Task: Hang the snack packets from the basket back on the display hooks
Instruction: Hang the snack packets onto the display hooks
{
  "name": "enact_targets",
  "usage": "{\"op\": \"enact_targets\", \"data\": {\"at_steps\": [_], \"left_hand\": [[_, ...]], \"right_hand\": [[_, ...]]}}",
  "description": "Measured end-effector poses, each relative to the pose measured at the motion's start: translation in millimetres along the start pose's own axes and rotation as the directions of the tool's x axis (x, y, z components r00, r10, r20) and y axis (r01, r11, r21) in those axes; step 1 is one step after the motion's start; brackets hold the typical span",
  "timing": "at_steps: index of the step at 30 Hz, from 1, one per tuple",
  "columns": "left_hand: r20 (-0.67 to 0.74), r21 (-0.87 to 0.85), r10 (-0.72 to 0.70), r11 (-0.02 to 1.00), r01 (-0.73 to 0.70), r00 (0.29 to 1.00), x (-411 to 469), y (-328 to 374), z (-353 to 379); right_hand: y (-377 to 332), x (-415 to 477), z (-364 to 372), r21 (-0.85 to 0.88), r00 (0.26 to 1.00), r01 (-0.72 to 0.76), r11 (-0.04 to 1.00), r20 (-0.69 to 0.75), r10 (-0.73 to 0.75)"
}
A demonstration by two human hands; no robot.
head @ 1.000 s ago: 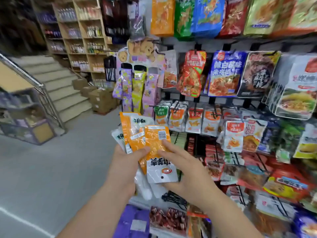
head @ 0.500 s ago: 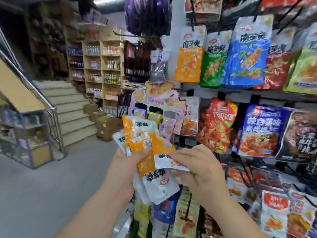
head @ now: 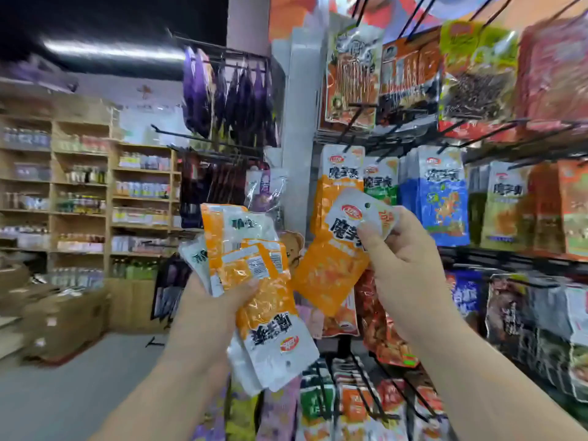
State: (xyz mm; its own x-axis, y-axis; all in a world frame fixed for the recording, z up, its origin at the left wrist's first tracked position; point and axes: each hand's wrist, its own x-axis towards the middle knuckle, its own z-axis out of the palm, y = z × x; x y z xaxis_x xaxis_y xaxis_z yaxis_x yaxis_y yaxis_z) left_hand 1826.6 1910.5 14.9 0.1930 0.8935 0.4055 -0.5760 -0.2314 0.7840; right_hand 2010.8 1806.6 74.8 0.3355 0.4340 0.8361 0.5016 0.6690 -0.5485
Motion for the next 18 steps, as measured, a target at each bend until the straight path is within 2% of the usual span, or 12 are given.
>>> {"op": "enact_targets", "data": {"at_steps": [5,7,12,18], "left_hand": [[0.143,-0.039,0.004,0.999,0.001,0.990,30,11,6],[0.147,-0.052,0.010,0.999,-0.003,0.989,38,11,10],[0.162,-0.084,0.016,0.996,-0.002,0.987,47,17,14],[0.150,-0.137,0.003,0.990,0.017,0.989,55,21,13]], "right_hand": [[-13,35,2,-0.003,0.974,-0.209,0.978,-0.087,0.208],[-18,51,3,-0.039,0.962,-0.253,0.967,-0.112,0.247],[-31,87,7,-0.163,0.957,-0.271,0.949,-0.153,0.247],[-37,119,19,-0.189,0.961,-0.223,0.956,-0.209,0.182]]}}
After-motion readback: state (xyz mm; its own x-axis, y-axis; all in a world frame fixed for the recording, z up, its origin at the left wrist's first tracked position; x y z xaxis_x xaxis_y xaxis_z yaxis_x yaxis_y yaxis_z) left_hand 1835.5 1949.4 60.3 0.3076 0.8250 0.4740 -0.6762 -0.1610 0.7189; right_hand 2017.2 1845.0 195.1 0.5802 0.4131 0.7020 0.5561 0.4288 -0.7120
